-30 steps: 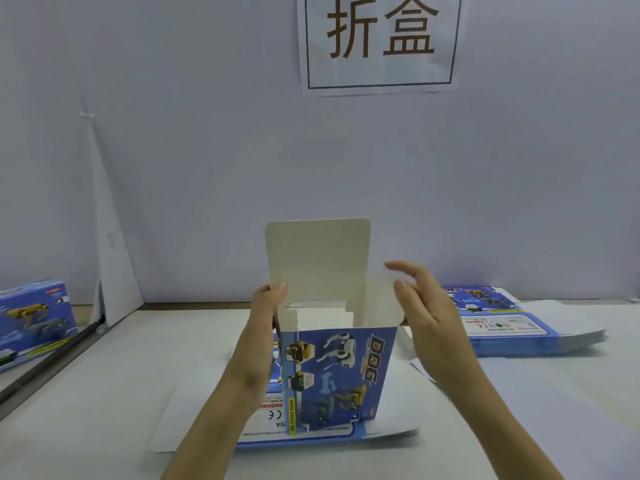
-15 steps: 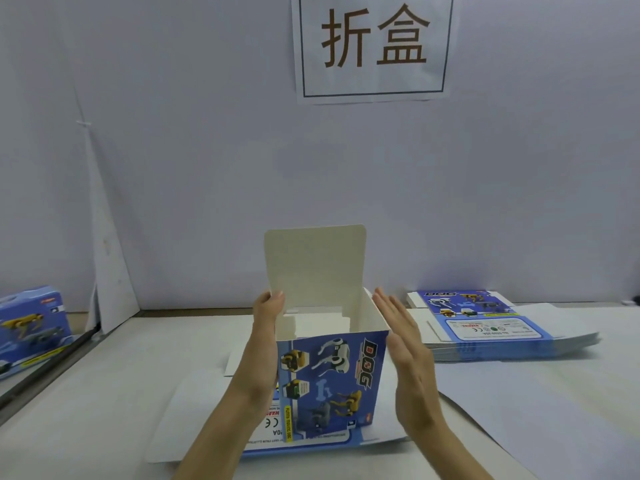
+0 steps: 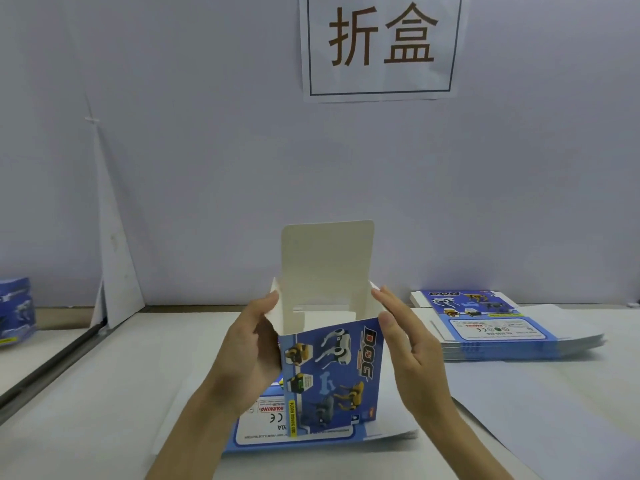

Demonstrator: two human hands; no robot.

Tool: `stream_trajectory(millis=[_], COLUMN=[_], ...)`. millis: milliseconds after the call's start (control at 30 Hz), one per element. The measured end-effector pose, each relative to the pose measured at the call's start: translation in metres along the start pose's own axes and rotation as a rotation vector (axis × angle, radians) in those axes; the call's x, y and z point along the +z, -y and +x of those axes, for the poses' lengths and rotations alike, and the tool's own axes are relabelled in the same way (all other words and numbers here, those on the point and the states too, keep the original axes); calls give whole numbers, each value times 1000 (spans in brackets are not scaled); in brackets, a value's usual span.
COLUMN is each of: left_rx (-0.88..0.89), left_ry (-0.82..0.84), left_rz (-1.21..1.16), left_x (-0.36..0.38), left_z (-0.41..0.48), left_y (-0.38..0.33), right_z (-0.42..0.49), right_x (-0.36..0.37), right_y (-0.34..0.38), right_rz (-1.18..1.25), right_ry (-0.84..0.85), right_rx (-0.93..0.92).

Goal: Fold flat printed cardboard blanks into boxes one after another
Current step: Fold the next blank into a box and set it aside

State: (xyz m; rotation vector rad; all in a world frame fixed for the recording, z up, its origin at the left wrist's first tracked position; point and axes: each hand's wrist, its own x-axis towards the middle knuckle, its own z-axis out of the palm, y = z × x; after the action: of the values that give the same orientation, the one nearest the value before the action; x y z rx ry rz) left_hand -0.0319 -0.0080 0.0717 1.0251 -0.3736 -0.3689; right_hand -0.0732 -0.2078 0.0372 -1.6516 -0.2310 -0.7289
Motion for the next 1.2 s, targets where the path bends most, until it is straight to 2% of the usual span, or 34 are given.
stream_trajectory(millis=[100,233,267,333,400,433,500,600,733,867,967,1033,1133,1200], left_rx=[-17,19,61,189,456,554,554,442,360,353,323,251,153,174], left_ry=[-1,-103,-158,-330,-482,-485,-431,-384,-279,-217,-195,-210,-169,-165], left_rz=[-144,-58,61,463,924,1072,1185,1119,772,531,512,578,685,712], left_x=[-9,-9,-6,0,2,3,8,14,21,8,-4,-11,-13,-14], left_z=[1,0,0,2,-1,-2,-5,-4,0,5,7,8,10,13], left_y=[5,11,10,7,1,-1,0,11,35,35,28,28,36,44], right_z=[-1,-5,-6,-6,-5,-4,-2,-3,-10,-9,-3,0,3,4], right_x=[1,7,8,9,8,7,7,8,14,14,7,1,-5,-4], right_y=[-1,-4,-4,-1,2,5,5,2,-5,-7,-6,-6,-9,-10], right_rz=[48,12,-7,-58,-158,-211,-274,-224,-90,12,10,-22,57,74], right_ry=[-25,-36,-26,5,17,8,-11,3,-15,10,47,68,140,148], right_rx=[6,25,31,39,18,-8,-53,15,39,72,65,58,97,125])
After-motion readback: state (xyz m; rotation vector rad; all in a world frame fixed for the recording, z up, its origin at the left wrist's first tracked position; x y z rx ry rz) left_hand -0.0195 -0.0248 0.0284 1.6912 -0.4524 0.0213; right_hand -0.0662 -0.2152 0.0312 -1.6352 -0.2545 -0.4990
